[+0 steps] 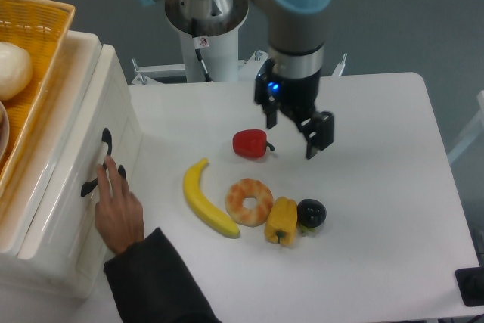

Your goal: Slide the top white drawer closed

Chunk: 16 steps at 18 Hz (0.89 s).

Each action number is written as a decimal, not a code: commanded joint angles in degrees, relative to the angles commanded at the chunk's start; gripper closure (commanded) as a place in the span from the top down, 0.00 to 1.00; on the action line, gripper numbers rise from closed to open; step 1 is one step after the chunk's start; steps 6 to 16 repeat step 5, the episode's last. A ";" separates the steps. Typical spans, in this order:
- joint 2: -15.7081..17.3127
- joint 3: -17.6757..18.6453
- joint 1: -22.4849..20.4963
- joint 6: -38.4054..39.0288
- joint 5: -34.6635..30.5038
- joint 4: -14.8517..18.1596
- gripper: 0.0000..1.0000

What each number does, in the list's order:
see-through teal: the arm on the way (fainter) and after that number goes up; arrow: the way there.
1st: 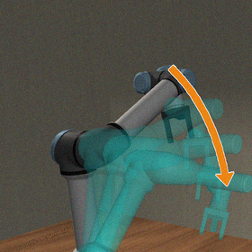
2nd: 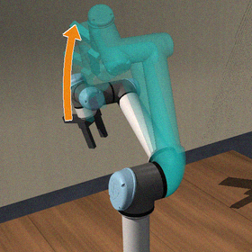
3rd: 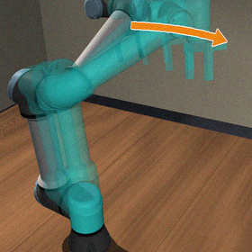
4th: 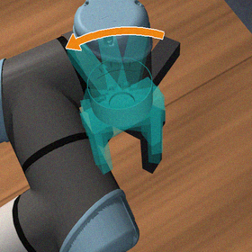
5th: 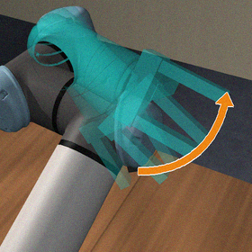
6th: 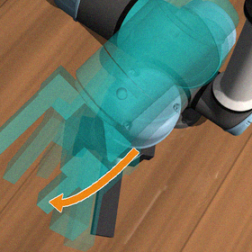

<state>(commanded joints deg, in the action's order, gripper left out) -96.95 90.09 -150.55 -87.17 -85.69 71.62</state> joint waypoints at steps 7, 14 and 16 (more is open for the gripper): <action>0.97 0.35 -1.68 -4.15 0.09 1.24 1.00; 0.97 0.35 -1.68 -4.15 0.09 1.24 1.00; 0.97 0.35 -1.68 -4.15 0.09 1.24 1.00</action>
